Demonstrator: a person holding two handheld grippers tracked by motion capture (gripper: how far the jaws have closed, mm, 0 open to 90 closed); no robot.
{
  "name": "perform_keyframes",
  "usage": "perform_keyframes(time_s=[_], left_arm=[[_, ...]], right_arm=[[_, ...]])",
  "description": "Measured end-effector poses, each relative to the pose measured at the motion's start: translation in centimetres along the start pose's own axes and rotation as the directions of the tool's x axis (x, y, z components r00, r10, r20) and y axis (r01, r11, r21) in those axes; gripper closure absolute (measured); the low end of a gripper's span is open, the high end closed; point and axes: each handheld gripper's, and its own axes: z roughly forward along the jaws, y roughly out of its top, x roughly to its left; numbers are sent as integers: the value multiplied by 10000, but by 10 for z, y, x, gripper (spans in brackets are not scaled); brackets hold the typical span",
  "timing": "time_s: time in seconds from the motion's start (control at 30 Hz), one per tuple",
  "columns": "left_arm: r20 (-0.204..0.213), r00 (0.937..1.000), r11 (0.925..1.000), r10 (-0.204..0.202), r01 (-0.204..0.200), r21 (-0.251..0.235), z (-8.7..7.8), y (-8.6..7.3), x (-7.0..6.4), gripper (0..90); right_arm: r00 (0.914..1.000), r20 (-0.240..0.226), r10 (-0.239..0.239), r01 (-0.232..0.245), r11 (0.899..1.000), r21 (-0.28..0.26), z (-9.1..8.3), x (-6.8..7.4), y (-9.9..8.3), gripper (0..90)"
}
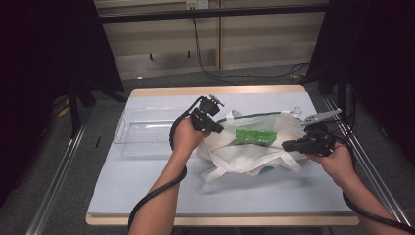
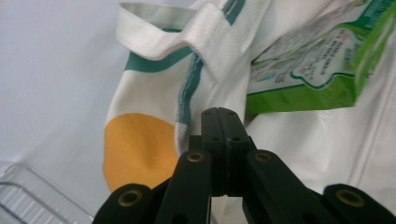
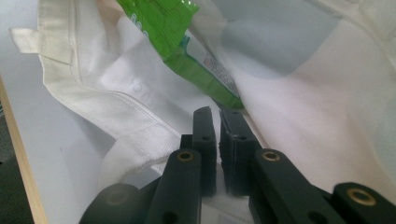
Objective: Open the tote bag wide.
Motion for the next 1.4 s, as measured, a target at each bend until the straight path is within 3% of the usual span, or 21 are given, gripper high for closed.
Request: perform_keyframes(time_s=[0.9, 1.2, 1.4], left_arm=[[-64, 9985, 9982, -535, 533, -272, 4, 0, 9, 900], [-232, 9985, 9984, -500, 493, -262, 3, 0, 12, 900], [-206, 9968, 9964, -774, 766, -359, 4, 1, 15, 900]], right_arm=[[9997, 234, -57, 60, 9999, -135, 1, 7, -24, 851], [9994, 318, -158, 165, 9996, -213, 3, 12, -33, 851], [9993, 345, -106, 115, 9996, -260, 4, 12, -38, 852]])
